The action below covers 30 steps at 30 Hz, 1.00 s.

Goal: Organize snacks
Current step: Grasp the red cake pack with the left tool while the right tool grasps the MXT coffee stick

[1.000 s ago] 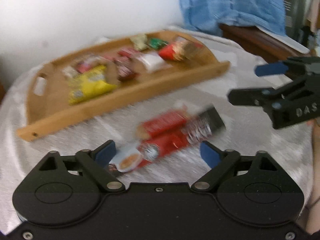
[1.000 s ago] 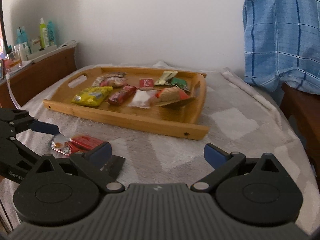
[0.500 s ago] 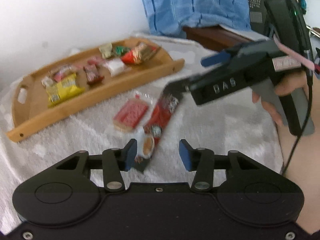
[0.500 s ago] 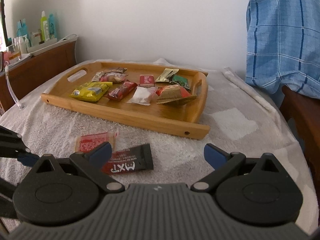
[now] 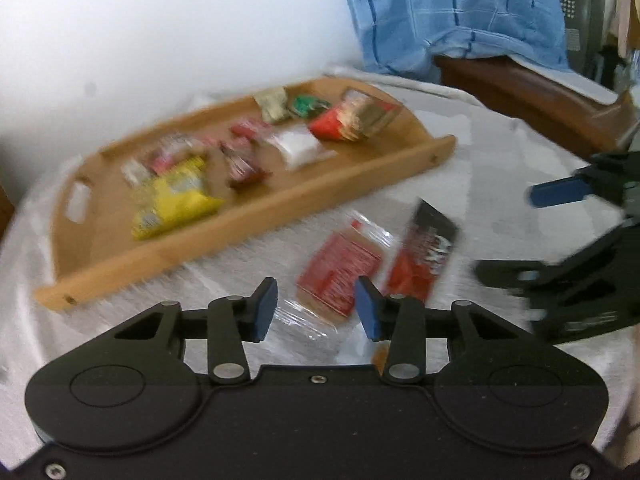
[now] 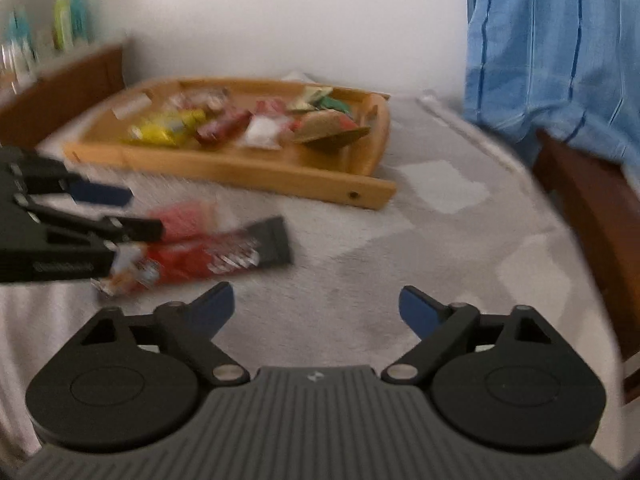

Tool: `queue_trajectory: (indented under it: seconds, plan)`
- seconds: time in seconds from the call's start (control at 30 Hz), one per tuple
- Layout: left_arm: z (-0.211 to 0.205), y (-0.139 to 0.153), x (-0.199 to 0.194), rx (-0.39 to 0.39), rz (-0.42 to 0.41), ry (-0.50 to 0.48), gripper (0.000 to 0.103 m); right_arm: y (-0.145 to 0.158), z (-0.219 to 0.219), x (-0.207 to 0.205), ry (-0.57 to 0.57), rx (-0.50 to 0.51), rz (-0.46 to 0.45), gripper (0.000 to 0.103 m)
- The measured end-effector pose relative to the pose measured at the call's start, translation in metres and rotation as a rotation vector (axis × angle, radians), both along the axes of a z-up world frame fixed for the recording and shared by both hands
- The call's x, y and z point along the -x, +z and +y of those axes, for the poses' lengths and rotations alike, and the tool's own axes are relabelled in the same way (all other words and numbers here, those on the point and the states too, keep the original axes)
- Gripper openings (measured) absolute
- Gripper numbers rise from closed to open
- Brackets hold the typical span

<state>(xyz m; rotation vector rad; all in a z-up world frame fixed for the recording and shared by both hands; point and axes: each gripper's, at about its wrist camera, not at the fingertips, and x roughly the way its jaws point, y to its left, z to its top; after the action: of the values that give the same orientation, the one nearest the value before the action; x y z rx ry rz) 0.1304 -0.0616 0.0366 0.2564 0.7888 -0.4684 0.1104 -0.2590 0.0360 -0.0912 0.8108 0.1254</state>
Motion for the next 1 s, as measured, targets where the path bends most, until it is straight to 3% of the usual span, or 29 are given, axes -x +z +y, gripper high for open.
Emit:
queue_trajectory:
  seconds: [0.07,0.2,0.37,0.47,0.73,0.9,0.93,0.97,1.0]
  plan:
    - [-0.003,-0.004,0.004,0.011,0.038,-0.008,0.041,-0.004,0.0,-0.009,-0.001,-0.013,0.013,0.094]
    - [-0.01,-0.004,0.02,-0.008,0.023,-0.028,0.041,-0.008,0.003,-0.03,-0.011,-0.022,0.009,0.094]
    - [-0.002,0.006,0.021,0.068,-0.002,0.028,0.043,-0.002,0.002,-0.045,-0.027,-0.082,0.011,0.094]
    - [0.0,0.009,0.009,0.07,-0.013,0.071,0.043,0.003,-0.003,-0.039,-0.038,-0.141,0.008,0.094]
    - [-0.006,-0.004,-0.014,0.092,0.023,0.094,0.043,0.003,-0.017,0.001,-0.065,-0.167,0.005,0.091]
    - [-0.016,-0.008,-0.012,0.075,-0.01,0.083,0.023,0.009,-0.015,0.023,-0.045,-0.246,-0.012,0.091]
    - [-0.015,-0.008,-0.013,0.083,-0.008,0.078,0.011,0.01,-0.012,0.027,-0.036,-0.261,-0.014,0.091]
    - [-0.014,-0.008,-0.013,0.092,0.003,0.076,0.006,0.011,-0.008,0.029,-0.029,-0.271,-0.018,0.091]
    - [-0.013,-0.007,-0.013,0.101,0.013,0.079,0.006,0.012,-0.003,0.031,-0.018,-0.279,-0.022,0.091]
